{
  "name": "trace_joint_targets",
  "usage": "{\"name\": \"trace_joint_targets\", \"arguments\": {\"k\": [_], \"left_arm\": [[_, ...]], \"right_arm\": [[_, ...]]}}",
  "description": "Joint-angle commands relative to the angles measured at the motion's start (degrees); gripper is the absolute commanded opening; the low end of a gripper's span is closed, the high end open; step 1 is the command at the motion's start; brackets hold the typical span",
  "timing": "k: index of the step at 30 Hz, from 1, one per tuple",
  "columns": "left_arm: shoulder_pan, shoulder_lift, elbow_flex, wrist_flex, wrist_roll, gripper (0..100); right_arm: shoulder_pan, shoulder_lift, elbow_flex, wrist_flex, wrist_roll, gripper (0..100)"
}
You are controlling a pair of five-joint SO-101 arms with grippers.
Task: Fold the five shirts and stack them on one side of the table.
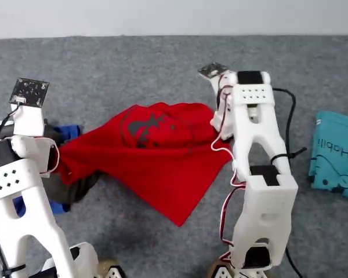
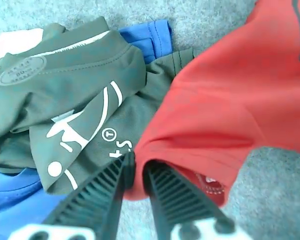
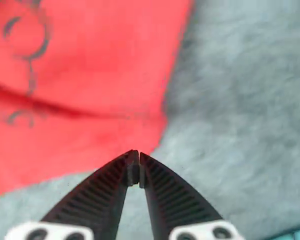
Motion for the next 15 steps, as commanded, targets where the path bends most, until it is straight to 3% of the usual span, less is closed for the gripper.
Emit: {"name": "trace_joint_targets", "arguments": {"k": [1,4,15], "left_arm": [[-0.1,-1.8,-1.6,-1.5,0.5,1],[-0.1,-1.8,-1.6,-1.5,0.5,1],[-0.1,-1.7,-1.5,-1.6,0.5,1]], "right_arm": [[-3.9,-3.8,-2.7,7.4,0.2,1.0],[-6.1,-9.0,0.5,7.3,-3.6,1.0],[-24.0,-27.8,25.5,7.0,-4.2,1.6]]}}
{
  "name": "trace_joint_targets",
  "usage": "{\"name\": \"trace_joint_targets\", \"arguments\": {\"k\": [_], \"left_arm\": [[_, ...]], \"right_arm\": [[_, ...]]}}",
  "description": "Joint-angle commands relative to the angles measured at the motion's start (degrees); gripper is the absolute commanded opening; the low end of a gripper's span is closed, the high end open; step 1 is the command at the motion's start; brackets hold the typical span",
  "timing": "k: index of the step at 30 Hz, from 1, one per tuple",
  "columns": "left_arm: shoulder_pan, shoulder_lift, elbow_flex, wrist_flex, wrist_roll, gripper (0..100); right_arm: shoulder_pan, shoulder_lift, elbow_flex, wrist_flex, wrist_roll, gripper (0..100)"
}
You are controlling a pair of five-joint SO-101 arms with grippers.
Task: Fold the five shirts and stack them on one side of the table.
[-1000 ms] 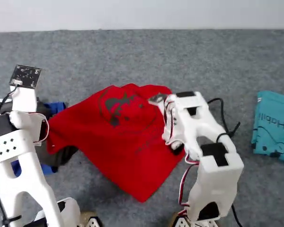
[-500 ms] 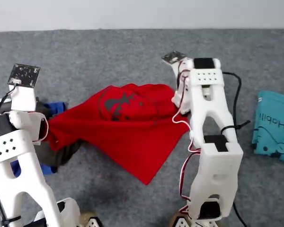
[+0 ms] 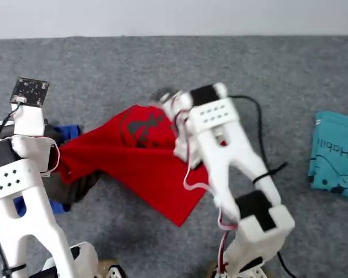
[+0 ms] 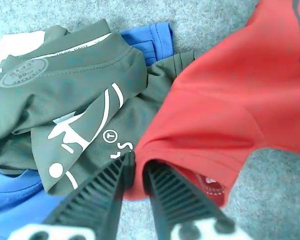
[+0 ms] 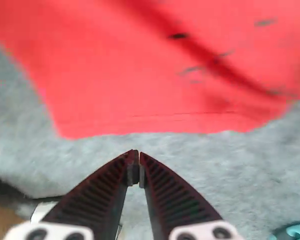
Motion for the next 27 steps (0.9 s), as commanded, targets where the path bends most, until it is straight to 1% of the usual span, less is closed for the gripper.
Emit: {"name": "trace_joint_targets", "arguments": {"k": [1,3,7,9,12,15,21,25,27], "left_arm": [[-0.1,-1.7,-1.5,-1.4,0.5,1],[-0.1,-1.8,-0.7,-2.4,0.5,1],[-0.4,-2.1,2.4,-4.7,0.5,1],[-0.4,-2.1,3.2,-4.8,0.5,1],[-0.4,-2.1,3.6,-4.7,0.5,1],[-0.4,-2.1,3.6,-4.8,0.5,1],[-0.4,-2.1,3.6,-4.8,0.5,1],[-0.4,-2.1,3.6,-4.8,0.5,1],[-0.4,-2.1,3.6,-4.8,0.5,1]], "right_arm": [[-5.5,-5.5,4.7,2.2,-0.6,1.6],[-8.1,-5.5,8.0,2.2,-0.7,3.3],[-14.5,-5.5,13.8,1.2,-0.8,15.3],[-17.0,-5.5,15.8,-0.8,-2.7,17.6],[-19.2,-5.4,18.0,-6.0,-4.5,19.7],[-19.4,-5.4,19.5,-9.2,-4.7,23.2],[-20.9,-5.4,23.1,-13.6,-4.7,25.1],[-24.4,-5.3,27.3,-16.3,-4.8,25.1],[-25.5,-5.3,29.5,-18.6,-6.6,25.1]]}}
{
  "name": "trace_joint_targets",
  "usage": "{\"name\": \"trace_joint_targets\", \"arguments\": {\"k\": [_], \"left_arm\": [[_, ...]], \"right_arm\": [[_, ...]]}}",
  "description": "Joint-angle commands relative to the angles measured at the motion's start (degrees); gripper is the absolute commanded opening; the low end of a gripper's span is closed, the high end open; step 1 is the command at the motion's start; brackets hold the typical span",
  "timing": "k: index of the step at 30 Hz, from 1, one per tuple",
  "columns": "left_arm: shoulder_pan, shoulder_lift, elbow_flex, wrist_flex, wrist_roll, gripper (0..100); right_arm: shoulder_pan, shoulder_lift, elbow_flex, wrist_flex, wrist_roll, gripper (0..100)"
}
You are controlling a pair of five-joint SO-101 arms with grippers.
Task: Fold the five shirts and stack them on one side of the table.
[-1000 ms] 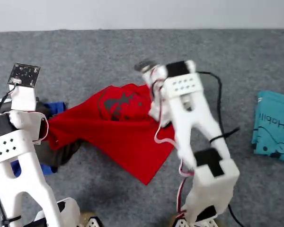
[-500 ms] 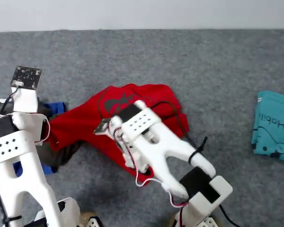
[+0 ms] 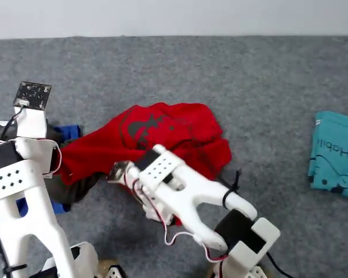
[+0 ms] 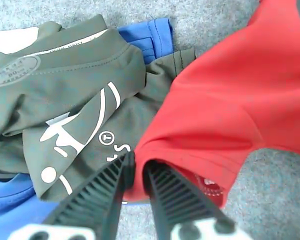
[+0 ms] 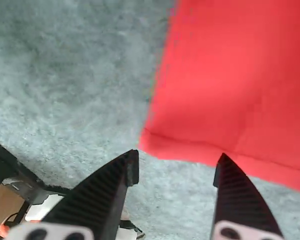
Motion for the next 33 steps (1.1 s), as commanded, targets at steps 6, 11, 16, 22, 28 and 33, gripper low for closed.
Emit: {"name": "trace_joint_targets", "arguments": {"k": [6,11,16,22,28,33], "left_arm": [[-0.4,-1.9,-0.3,-1.4,0.5,1],[-0.4,-1.9,-0.3,-1.3,0.5,1],[-0.4,-1.9,-0.3,-1.4,0.5,1],[-0.3,-1.9,-0.3,-1.4,0.5,1],[1.1,-2.1,-0.9,-0.7,0.6,1],[4.0,-2.1,-6.5,4.3,0.7,1]], "right_arm": [[-1.9,0.0,6.2,-9.6,-2.8,24.8],[1.8,9.7,4.2,-10.8,-2.5,14.7],[5.2,14.5,-3.7,-4.9,-2.4,0.7],[6.7,14.0,-9.9,1.5,-1.3,1.0],[9.7,3.0,-14.5,8.0,1.4,1.0],[15.7,-9.2,-18.0,13.4,5.5,1.0]]}}
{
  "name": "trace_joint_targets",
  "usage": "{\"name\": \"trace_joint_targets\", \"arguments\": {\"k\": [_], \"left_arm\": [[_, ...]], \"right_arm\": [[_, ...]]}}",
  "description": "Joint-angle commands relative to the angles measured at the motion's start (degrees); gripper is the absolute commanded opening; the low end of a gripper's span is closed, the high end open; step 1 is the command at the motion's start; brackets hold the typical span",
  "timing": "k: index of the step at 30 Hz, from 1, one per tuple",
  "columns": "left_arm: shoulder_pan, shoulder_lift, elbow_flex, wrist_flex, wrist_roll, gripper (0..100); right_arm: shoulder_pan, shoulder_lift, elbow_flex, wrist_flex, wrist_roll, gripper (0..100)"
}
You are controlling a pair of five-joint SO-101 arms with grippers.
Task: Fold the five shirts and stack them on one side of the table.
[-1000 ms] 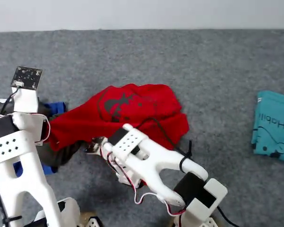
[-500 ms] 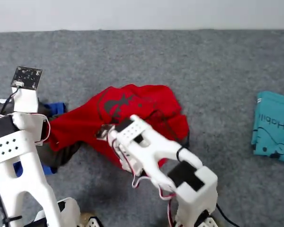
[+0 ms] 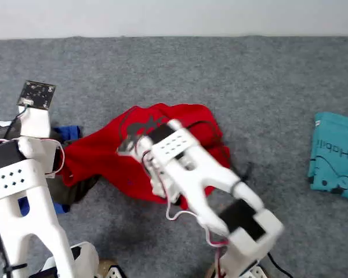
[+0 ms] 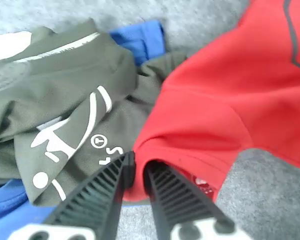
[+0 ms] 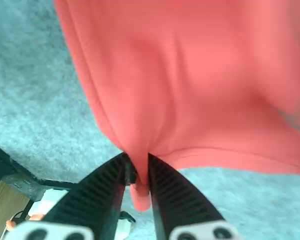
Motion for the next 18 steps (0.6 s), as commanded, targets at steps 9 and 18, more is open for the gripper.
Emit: {"name": "trace_joint_targets", "arguments": {"k": [9,18], "left_arm": [[10.6,-2.0,-23.3,7.2,8.5,1],[17.2,-2.0,-39.7,0.1,7.6,1]], "right_arm": [[18.1,-26.9,-17.6,6.6,11.9,1.0],[30.7,-31.0,-35.8,5.3,19.3,1.0]]}}
